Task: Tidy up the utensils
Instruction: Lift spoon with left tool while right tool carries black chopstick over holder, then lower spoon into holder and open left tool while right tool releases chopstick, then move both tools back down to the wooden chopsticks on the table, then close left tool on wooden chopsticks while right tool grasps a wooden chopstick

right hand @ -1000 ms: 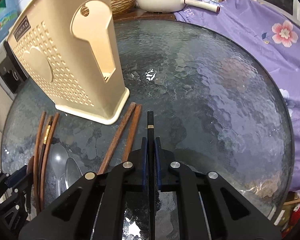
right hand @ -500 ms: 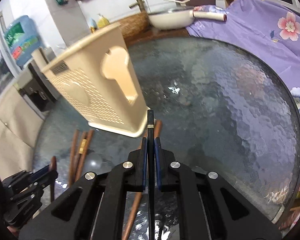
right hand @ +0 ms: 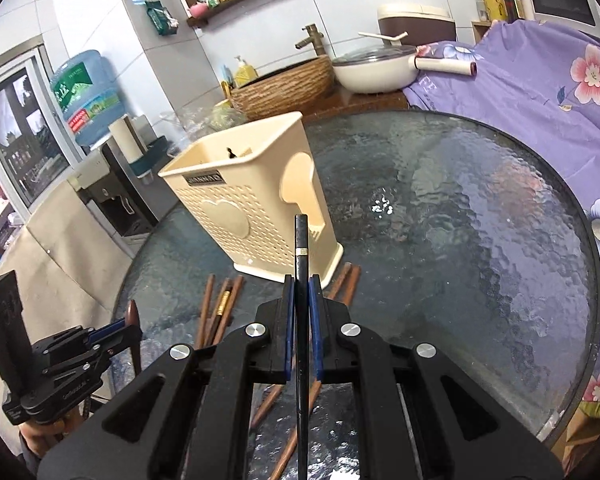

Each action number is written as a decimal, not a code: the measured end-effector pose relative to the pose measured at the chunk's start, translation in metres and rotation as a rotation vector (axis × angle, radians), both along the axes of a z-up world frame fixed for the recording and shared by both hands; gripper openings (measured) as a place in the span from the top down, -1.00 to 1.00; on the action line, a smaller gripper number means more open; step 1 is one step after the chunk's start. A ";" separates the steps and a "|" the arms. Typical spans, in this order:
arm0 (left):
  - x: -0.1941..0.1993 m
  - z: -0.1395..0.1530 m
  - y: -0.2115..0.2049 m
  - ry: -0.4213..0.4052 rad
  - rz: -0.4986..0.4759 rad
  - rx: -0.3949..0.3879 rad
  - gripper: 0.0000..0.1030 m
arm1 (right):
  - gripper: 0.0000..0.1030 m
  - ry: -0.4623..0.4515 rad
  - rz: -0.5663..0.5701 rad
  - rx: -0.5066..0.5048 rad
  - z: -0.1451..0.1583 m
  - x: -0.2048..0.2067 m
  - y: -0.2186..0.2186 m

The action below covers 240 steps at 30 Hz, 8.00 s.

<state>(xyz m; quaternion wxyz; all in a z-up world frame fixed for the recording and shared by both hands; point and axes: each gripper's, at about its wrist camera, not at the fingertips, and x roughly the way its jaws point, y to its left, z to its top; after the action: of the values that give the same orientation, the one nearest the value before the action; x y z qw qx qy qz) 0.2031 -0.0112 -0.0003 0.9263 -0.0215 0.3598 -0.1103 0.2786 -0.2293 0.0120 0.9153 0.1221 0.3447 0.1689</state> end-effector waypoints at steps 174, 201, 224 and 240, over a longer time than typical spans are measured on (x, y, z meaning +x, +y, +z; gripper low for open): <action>0.060 -0.051 0.037 0.126 0.074 -0.084 -0.04 | 0.11 0.172 -0.065 -0.174 -0.059 -0.005 0.012; 0.110 -0.057 0.031 0.189 0.129 -0.078 0.36 | 0.65 0.265 -0.176 -0.271 -0.075 0.055 0.027; 0.105 -0.061 0.000 0.211 0.075 0.009 0.74 | 0.82 0.293 -0.159 -0.281 -0.072 0.072 0.037; 0.114 -0.062 0.008 0.219 0.089 -0.016 0.87 | 0.86 0.297 -0.186 -0.158 -0.080 0.078 0.018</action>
<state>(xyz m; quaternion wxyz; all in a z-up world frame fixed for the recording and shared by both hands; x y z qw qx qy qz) 0.3167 -0.0033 -0.0621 0.8853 -0.0565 0.4565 -0.0690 0.3569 -0.2114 -0.0678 0.8727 0.1045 0.4756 0.0362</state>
